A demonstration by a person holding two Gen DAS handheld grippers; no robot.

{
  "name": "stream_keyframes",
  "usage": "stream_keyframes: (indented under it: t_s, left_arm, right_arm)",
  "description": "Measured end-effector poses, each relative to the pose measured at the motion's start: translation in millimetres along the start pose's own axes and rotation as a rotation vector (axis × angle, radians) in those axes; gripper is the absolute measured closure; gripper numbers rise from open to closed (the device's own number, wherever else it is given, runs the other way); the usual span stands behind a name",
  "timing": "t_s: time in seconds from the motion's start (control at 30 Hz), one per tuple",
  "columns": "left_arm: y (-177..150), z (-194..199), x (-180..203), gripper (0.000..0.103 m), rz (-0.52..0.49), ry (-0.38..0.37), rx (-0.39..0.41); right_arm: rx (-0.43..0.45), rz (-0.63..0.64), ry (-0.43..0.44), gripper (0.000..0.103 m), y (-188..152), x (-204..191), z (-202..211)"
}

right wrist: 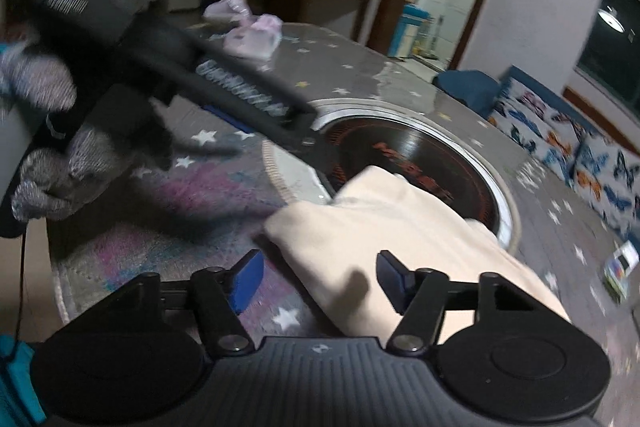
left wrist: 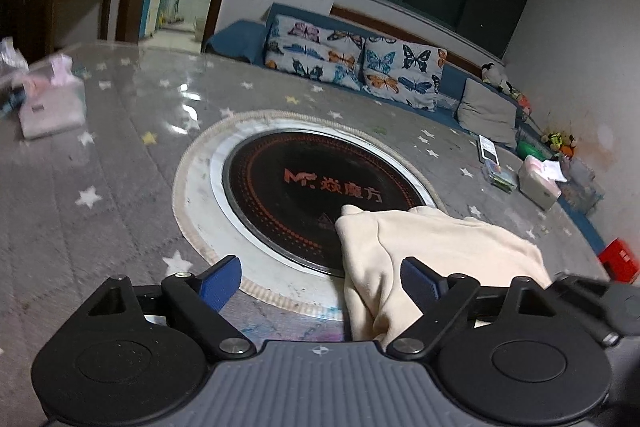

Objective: Fold clothes

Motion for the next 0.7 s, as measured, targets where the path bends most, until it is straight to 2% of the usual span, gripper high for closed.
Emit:
stream_keyframes:
  t_s: [0.13, 0.27, 0.4, 0.57, 0.63, 0.7]
  left_arm:
    - [4, -7, -2, 0.015, 0.063, -0.065, -0.021]
    - [7, -16, -4, 0.015, 0.145, -0.120, -0.055]
    - [8, -28, -13, 0.015, 0.286, -0.176, -0.094]
    - [5, -43, -19, 0.015, 0.475, -0.261, -0.150]
    - [5, -47, -17, 0.017, 0.508, -0.270, -0.161]
    - [4, -50, -14, 0.024, 0.527, -0.281, -0.166]
  right_arm:
    - [-0.024, 0.065, -0.009, 0.060, 5, -12, -17]
    - [-0.005, 0.014, -0.014, 0.082, 8, -6, -19]
    - [0.033, -0.114, 0.025, 0.088, 12, 14, -7]
    - [0.071, -0.209, 0.062, 0.091, 13, 31, 7]
    - [0.085, -0.227, 0.074, 0.092, 11, 38, 13]
    - [0.096, -0.234, 0.084, 0.093, 7, 41, 18]
Point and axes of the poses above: each gripper's, at about its wrist camera, not at the fingertips, and z roughly against the way its jaws point, x to its right, y to its top, the point moved 2 cm from there along -z, roughly the way its jaws point, and after that the axes turned 10 degrees about -z, right-handed, at the moved point
